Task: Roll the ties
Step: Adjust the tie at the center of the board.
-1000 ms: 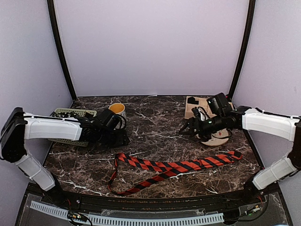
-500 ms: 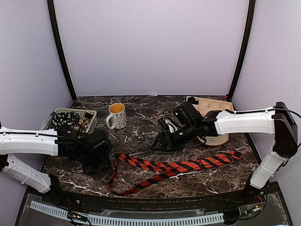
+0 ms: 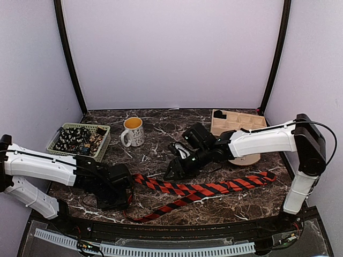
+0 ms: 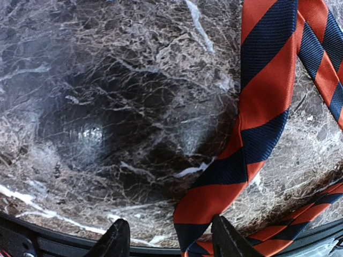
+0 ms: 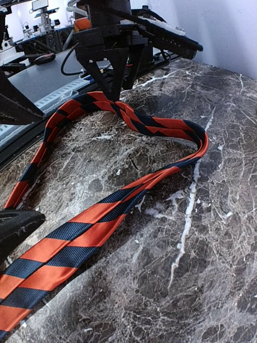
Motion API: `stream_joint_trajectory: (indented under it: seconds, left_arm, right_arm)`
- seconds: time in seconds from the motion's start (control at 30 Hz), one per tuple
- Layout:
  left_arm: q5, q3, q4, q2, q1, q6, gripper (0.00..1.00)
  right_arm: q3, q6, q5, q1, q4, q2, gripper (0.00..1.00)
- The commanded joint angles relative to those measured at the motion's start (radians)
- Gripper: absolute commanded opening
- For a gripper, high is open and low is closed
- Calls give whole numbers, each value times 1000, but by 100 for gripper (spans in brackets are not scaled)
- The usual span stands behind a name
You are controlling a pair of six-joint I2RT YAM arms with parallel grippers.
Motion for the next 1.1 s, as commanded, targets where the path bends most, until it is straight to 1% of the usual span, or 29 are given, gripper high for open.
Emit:
stream_joint_trajectory:
  seconds: [0.0,0.1,0.17,0.27,0.4,0.53,0.6,0.73,0.83,0.9,1.0,1.07]
  left_arm:
    - [-4,-50,64,7,-4,-34,55]
    - [-28,-70,103,3,-4,-42,53]
    - [-46,-67,103,8,-4,-48,52]
    - [-59,-50,108,25,-4,-34,52]
    - [-79,0,108,60,-3,11,56]
    - [-85,26,108,88,-3,34,62]
    - [-93,25,108,80,-4,37,67]
    - [-100,11,124,49,-4,43,70]
    - [-96,21,149,39,-4,92,76]
    - [-96,40,147,49,-4,127,79]
    - [-96,70,136,82,-4,162,79]
    - [-85,81,120,112,-3,152,77]
  right_arm:
    - [36,12,-5,16,33,16,53]
    - [37,10,-4,17,30,28,52]
    - [40,7,-4,18,28,36,51]
    - [47,6,-10,21,34,55,50]
    - [64,0,-17,27,34,87,49]
    - [72,-8,-20,28,26,98,49]
    - [74,-15,-17,28,18,97,48]
    - [72,-20,-14,28,14,96,48]
    - [70,-14,-17,28,25,101,48]
    - [72,-11,-17,29,30,108,48]
    - [79,-10,-15,29,30,119,47]
    - [88,-12,-14,29,31,128,47]
